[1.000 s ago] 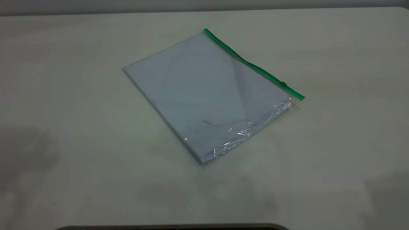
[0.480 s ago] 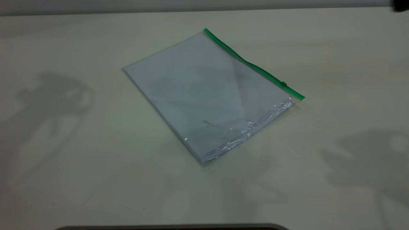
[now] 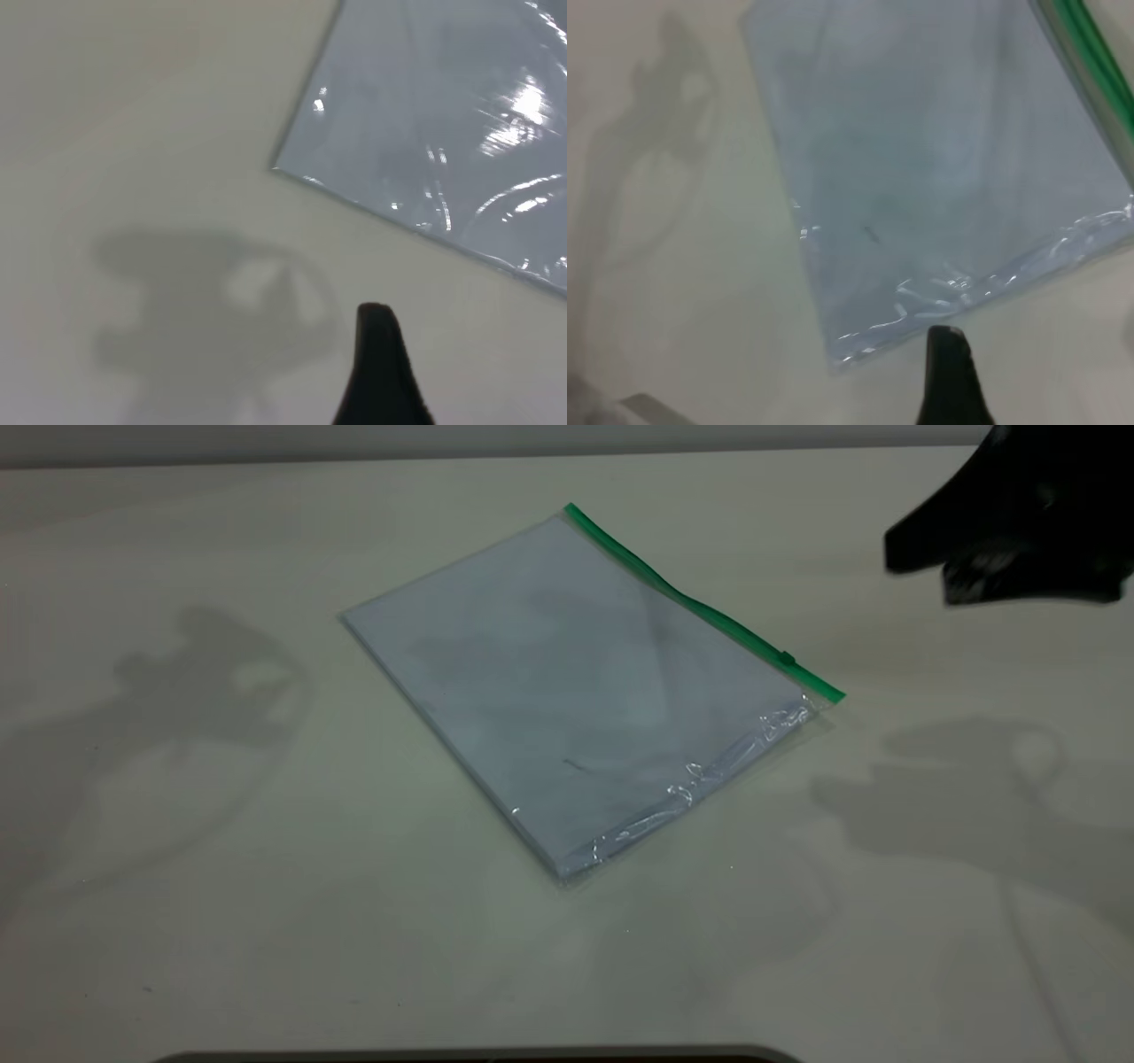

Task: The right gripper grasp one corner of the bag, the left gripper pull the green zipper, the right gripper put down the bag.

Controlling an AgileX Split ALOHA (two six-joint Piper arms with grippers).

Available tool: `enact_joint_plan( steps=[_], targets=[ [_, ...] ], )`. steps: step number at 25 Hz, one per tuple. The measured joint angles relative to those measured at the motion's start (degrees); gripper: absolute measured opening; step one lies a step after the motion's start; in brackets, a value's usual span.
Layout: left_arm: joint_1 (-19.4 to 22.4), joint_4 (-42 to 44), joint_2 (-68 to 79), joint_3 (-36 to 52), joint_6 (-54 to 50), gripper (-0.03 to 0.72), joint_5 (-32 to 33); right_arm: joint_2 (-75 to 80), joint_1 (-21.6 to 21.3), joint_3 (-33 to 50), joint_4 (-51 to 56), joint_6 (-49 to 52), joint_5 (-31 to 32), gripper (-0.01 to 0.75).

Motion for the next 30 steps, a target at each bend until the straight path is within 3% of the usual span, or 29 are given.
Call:
enact_joint_plan(
  steps=[8, 30],
  targets=[
    [-2.66, -0.35, 0.11, -0.07, 0.68, 0.588, 0.05, 15.37, 0.00, -6.69, 3.36, -6.23, 2.56, 0.549],
    [-2.75, -0.52, 0.11, -0.19, 0.74, 0.588, 0.11, 33.76, 0.00, -19.47, 9.46, -13.22, 3.46, 0.549]
  ],
)
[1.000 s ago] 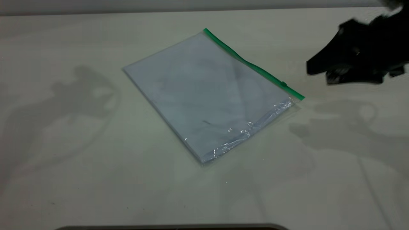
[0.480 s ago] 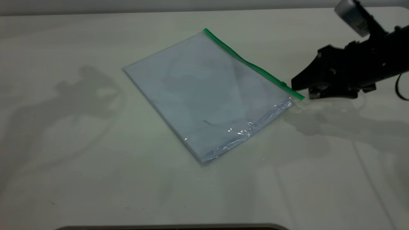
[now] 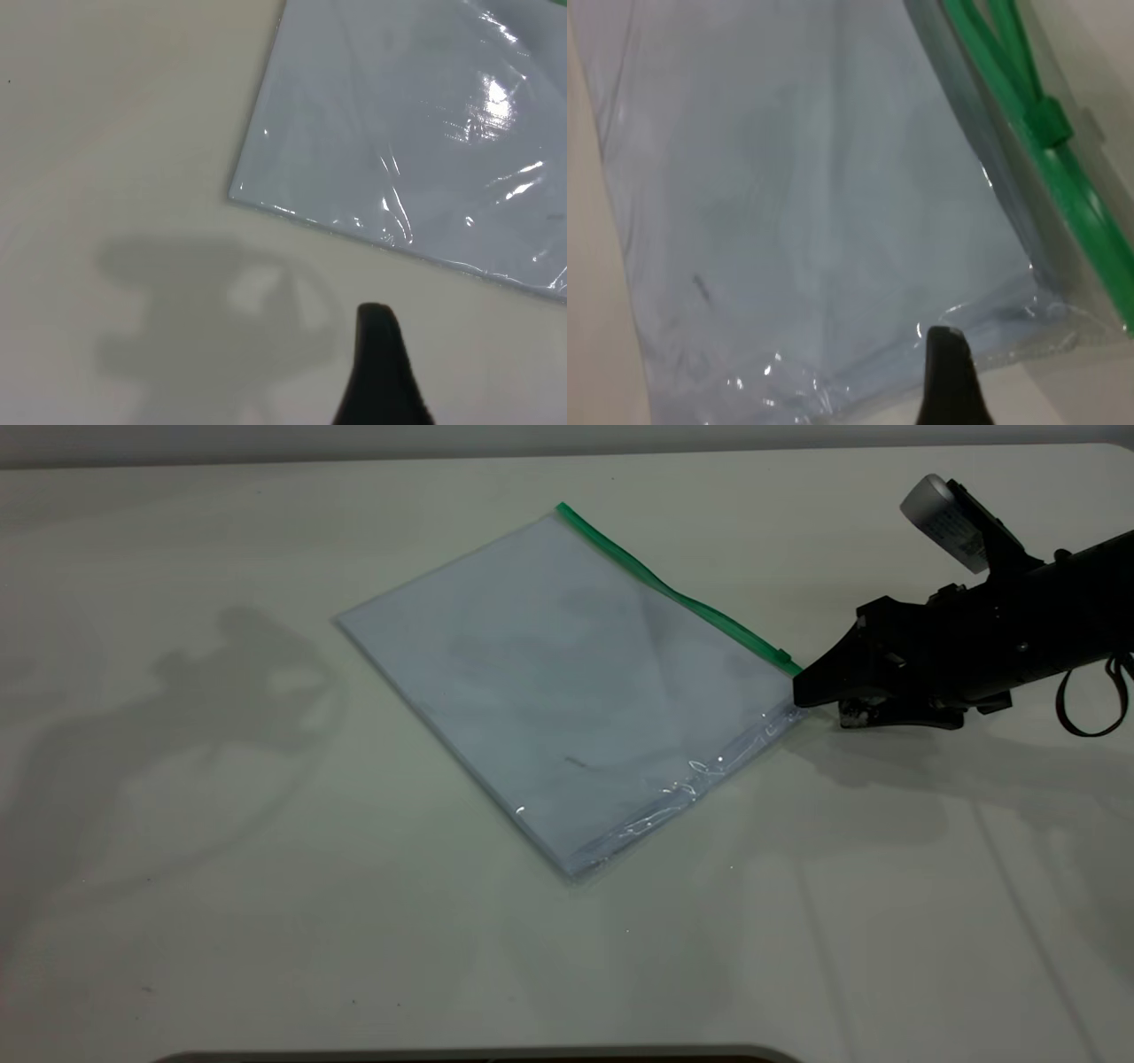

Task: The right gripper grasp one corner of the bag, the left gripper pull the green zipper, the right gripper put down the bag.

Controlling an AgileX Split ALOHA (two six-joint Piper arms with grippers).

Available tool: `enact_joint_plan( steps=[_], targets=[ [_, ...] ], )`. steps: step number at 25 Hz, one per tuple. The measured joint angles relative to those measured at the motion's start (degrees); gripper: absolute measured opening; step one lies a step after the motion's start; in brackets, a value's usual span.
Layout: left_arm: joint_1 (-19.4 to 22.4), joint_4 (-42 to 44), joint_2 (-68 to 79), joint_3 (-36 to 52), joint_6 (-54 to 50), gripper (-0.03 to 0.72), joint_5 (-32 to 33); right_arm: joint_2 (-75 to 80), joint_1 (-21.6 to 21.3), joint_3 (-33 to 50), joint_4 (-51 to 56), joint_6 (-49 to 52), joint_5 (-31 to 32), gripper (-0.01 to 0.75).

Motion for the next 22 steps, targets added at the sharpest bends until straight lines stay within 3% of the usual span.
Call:
enact_joint_plan(
  steps=[10, 22],
  targets=[
    [0.00, -0.05, 0.00, 0.00, 0.00, 0.588, -0.12, 1.64, -0.07, -0.99, 1.50, 0.06, -0.47, 0.549],
    [0.00, -0.05, 0.00, 0.00, 0.00, 0.588, -0.23, 5.41, 1.58, -5.27, 1.63, 0.49, 5.30, 0.549]
  ],
)
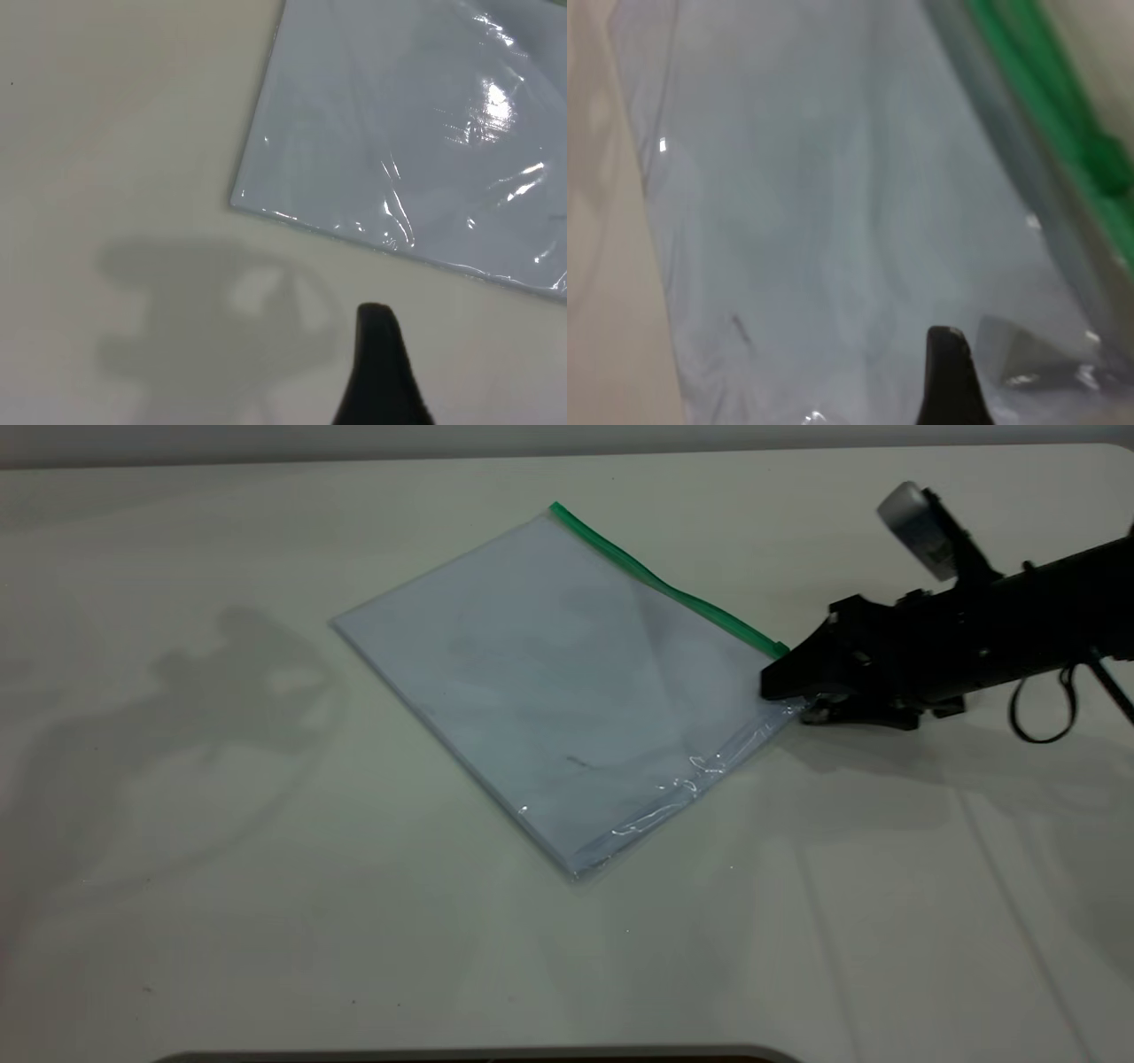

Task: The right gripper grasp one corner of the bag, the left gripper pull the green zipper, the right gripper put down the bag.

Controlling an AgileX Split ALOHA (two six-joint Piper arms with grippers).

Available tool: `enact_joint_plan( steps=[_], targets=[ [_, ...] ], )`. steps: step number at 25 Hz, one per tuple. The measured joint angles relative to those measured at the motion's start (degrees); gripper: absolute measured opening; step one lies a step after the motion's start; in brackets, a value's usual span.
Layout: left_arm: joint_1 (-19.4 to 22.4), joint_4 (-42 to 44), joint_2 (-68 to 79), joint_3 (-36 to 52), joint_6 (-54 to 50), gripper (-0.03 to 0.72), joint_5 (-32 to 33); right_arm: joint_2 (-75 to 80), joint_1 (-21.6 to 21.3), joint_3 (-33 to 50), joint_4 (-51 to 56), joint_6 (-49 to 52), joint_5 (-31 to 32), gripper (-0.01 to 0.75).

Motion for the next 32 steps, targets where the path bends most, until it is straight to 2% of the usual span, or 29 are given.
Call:
enact_joint_plan(
  steps=[3, 6, 8, 13, 14, 16, 19, 23, 26, 28, 32],
  targets=[
    [0.00, 0.00, 0.00, 0.00, 0.00, 0.588, -0.07, 0.51, 0.98, -0.97, 0.00, 0.00, 0.30, 0.542],
    [0.00, 0.00, 0.00, 0.00, 0.07, 0.588, -0.09, 0.69, 1.33, -1.16, 0.00, 0.11, 0.38, 0.472],
    [0.00, 0.00, 0.00, 0.00, 0.07, 0.588, -0.16, 0.75, 1.38, -1.28, 0.00, 0.11, 0.53, 0.382],
    [0.00, 0.00, 0.00, 0.00, 0.11, 0.588, -0.20, 0.75, 1.39, -1.45, -0.01, -0.46, 3.62, 0.063],
    [0.00, 0.00, 0.00, 0.00, 0.11, 0.588, -0.22, 0.75, 1.39, -1.57, -0.18, -0.79, 4.24, 0.039],
    [0.00, 0.00, 0.00, 0.00, 0.17, 0.588, -0.34, 0.75, 1.32, -2.53, -2.35, -0.80, 4.94, 0.033],
    [0.00, 0.05, 0.00, 0.00, 1.74, 0.588, -0.34, 0.70, 1.32, -6.28, -11.62, 4.25, 5.06, 0.033],
    [-0.10, 0.05, 0.89, -0.11, 7.46, 0.588, -0.08, 0.14, 1.48, -14.56, -32.93, 17.63, 6.63, 0.033],
    [-0.50, -0.09, 3.37, -0.11, 11.15, 0.588, -0.07, 0.13, 2.59, -22.52, -49.70, 27.44, 11.55, 0.033],
    [-1.20, -1.16, 5.54, -0.11, 14.09, 0.588, -0.13, 0.13, 4.01, -28.04, -57.15, 31.26, 15.75, 0.033],
    [-3.15, -5.40, 9.01, -0.11, 22.11, 0.588, -0.79, 0.13, 7.17, -37.05, -65.77, 33.64, 21.83, 0.033]
  ],
)
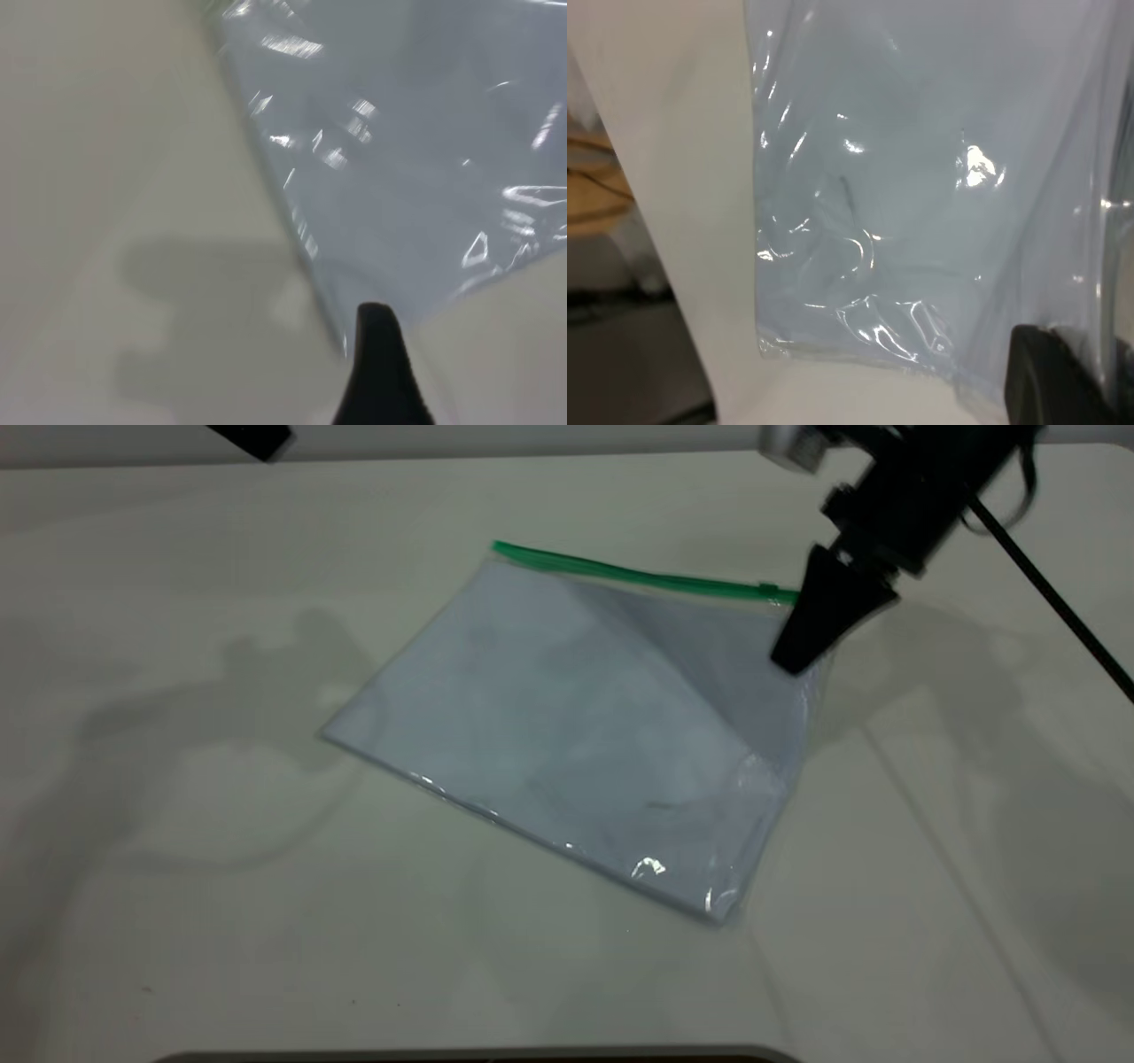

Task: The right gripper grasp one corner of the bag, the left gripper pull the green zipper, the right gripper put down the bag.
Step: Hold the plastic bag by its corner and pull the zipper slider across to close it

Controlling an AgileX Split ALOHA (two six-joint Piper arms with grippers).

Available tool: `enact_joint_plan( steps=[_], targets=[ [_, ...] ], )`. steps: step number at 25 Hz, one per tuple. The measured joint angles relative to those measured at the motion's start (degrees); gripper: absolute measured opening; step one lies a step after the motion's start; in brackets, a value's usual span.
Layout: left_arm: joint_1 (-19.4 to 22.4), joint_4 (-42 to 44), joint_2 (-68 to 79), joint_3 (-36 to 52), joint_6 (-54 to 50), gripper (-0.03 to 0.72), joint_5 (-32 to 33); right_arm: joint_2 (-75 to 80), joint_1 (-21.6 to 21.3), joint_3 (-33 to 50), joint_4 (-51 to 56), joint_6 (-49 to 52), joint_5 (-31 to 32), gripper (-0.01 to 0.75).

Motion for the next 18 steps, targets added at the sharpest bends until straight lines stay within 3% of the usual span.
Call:
enact_joint_plan(
  steps=[3, 7, 18],
  targets=[
    [-1.61, -4.36, 1.54, 0.00, 6.70, 0.588, -1.46, 0.00, 2.72, -3.95, -0.25, 0.19, 0.80, 0.033],
    [-2.72, -11.53, 2.34, -0.07, 15.31, 0.588, -4.32, 0.00, 4.54, -4.97, 7.27, -0.65, -1.77, 0.033],
    [-2.78, -28.56, 10.56, -4.13, 30.36, 0.588, -5.83, 0.62, 4.74, -4.97, 20.57, -3.62, -11.86, 0.033]
  ],
)
